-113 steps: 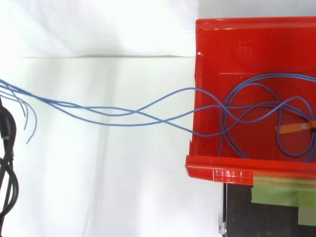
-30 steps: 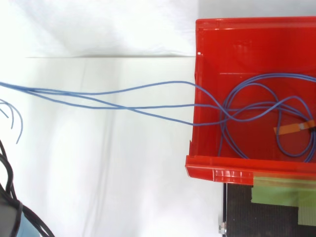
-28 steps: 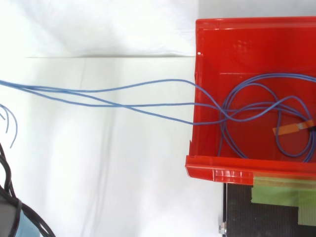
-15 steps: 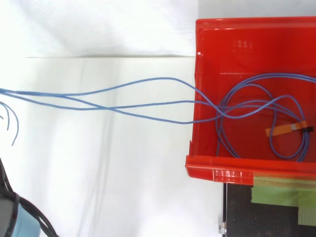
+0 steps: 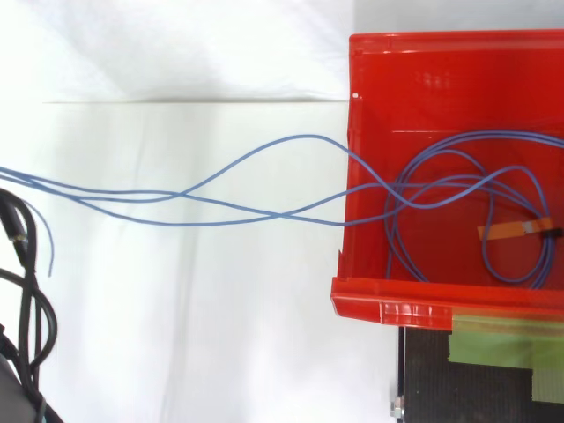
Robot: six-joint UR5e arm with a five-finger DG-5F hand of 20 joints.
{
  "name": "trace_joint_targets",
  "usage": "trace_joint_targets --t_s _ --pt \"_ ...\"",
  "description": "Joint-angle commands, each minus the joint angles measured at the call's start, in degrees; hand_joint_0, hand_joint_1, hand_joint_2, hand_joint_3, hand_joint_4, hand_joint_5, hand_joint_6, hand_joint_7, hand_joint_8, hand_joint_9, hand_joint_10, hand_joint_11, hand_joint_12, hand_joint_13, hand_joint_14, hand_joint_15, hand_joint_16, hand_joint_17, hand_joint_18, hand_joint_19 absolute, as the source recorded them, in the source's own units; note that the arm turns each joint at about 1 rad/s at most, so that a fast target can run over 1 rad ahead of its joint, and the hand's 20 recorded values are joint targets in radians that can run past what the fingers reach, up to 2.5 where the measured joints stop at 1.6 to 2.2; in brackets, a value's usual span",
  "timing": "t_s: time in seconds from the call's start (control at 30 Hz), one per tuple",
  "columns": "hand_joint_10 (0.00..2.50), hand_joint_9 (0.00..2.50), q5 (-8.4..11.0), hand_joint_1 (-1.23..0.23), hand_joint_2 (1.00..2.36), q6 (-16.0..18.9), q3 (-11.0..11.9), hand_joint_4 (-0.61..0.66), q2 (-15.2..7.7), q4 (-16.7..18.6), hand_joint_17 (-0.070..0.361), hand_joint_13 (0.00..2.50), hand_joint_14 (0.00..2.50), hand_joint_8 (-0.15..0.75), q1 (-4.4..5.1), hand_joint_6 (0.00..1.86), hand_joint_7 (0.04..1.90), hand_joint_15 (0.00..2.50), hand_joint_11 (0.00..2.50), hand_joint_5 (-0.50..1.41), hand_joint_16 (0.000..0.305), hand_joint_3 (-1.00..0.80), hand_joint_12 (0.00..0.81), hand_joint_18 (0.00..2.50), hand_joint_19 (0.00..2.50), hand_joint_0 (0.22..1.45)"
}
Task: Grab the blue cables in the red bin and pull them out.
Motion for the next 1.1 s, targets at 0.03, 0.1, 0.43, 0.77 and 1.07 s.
trace_joint_targets --t_s 0.03,0.1,0.43,0.77,1.07 --pt "1.33 0.97 2.97 -0.76 1.00 19.10 0.00 -0.04 0.00 -1.73 0.097 1.36 0.20 0.160 0.37 1.38 0.40 1.64 1.38 0.48 0.043 -1.00 0.272 0.87 0.78 0.92" --pt "1.33 0.97 3.94 -0.76 1.00 22.35 0.00 -0.05 0.00 -2.96 0.097 1.36 0.20 0.160 0.63 1.38 0.39 1.63 1.38 0.48 0.043 -1.00 0.272 0.87 0.78 0.92" --pt "1.27 0.97 7.28 -0.76 1.00 28.51 -0.09 -0.04 0.00 -9.12 0.097 1.35 0.20 0.163 1.34 1.33 0.40 1.64 1.40 0.47 0.043 -1.00 0.269 0.85 0.79 0.87" --pt "1.19 0.95 7.45 -0.78 1.00 29.82 -0.09 -0.01 0.00 -11.05 0.099 1.33 0.17 0.161 1.60 1.08 0.40 1.62 1.40 0.48 0.044 -1.00 0.281 0.84 0.79 0.83" --pt "0.95 0.96 7.54 -0.75 1.00 29.82 -0.09 -0.01 0.00 -11.40 0.102 1.32 0.05 0.174 1.60 0.72 0.49 1.65 1.47 0.53 0.045 -1.00 0.282 0.83 0.79 0.80"
